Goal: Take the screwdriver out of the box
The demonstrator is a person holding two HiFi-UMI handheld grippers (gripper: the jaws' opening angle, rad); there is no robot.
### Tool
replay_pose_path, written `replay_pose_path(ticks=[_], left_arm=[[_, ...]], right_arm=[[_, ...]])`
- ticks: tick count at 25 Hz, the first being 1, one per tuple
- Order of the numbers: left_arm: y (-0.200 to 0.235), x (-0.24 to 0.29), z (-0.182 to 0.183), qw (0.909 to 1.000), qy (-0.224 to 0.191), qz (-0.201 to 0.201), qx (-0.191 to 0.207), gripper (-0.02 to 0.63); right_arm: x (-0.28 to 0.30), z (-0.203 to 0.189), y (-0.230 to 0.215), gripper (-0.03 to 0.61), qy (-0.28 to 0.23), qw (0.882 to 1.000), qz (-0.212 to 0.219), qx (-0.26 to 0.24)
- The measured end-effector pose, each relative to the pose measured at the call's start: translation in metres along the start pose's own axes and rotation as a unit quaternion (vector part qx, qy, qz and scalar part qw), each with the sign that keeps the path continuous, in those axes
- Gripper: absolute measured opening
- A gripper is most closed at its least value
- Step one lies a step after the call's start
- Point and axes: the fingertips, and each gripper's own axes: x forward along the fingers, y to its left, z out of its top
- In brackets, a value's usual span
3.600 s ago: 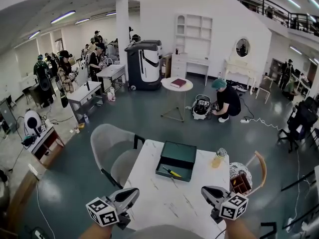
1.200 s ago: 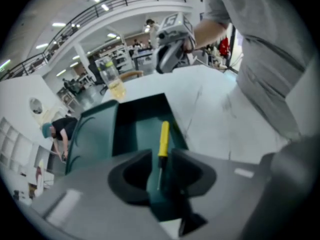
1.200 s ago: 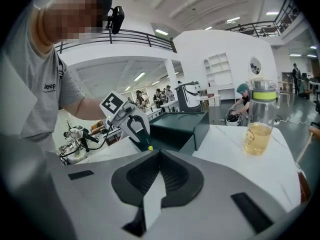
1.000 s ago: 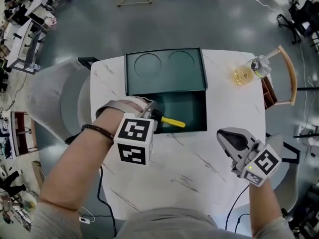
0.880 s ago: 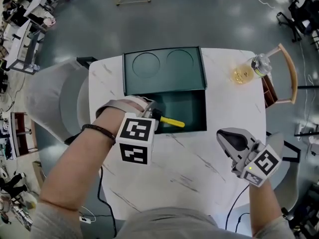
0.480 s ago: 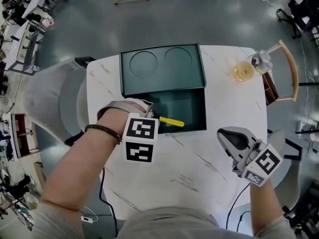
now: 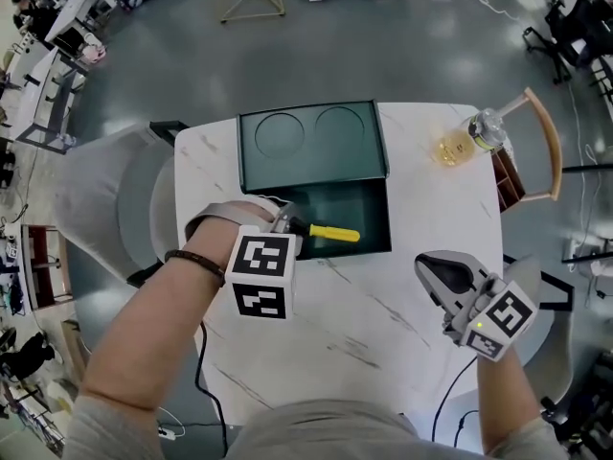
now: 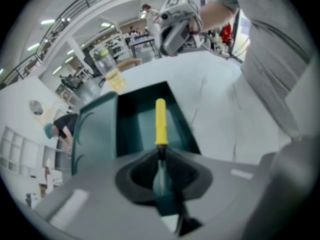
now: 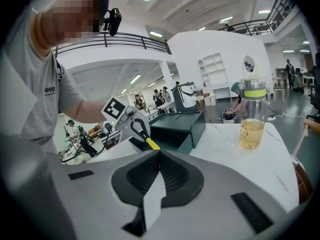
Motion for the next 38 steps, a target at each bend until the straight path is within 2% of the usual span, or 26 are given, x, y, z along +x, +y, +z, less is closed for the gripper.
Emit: replay_pose_path(ticks=[5, 13, 21, 25, 30, 38], left_arm=[[0.009, -0.036, 0.014, 0.9976, -0.038, 0.055, -0.015, 0.054], [0.011, -0.099, 0.018, 0.9861, -0.088, 0.125, -0.064, 0.054], [0.005, -0.171, 0.015, 0.9639, -0.155, 0.177, -0.124, 0.054], [-0.009, -0.206, 0.009, 0.9514, -0.188, 0.189, -0.154, 0.054], [-0.031, -0.236, -0.011, 0.9370, -0.207, 0.200, -0.197, 0.054], [-0.066, -0.277, -0.044, 0.9205, -0.227, 0.225, -0.225, 0.054]], right_arm=[[-0.008, 0.012, 0.009, 0.008, -0.004, 1.000, -0.010, -0.001], [-0.024, 0.038, 0.034, 0.008, -0.009, 0.999, -0.034, -0.017], [-0.040, 0.071, 0.062, 0.008, -0.024, 0.997, -0.065, -0.017], [-0.046, 0.088, 0.080, 0.008, -0.038, 0.996, -0.077, -0.011], [-0.053, 0.102, 0.101, 0.008, -0.048, 0.994, -0.093, -0.010], [-0.063, 0.116, 0.135, 0.008, -0.058, 0.992, -0.108, -0.015]])
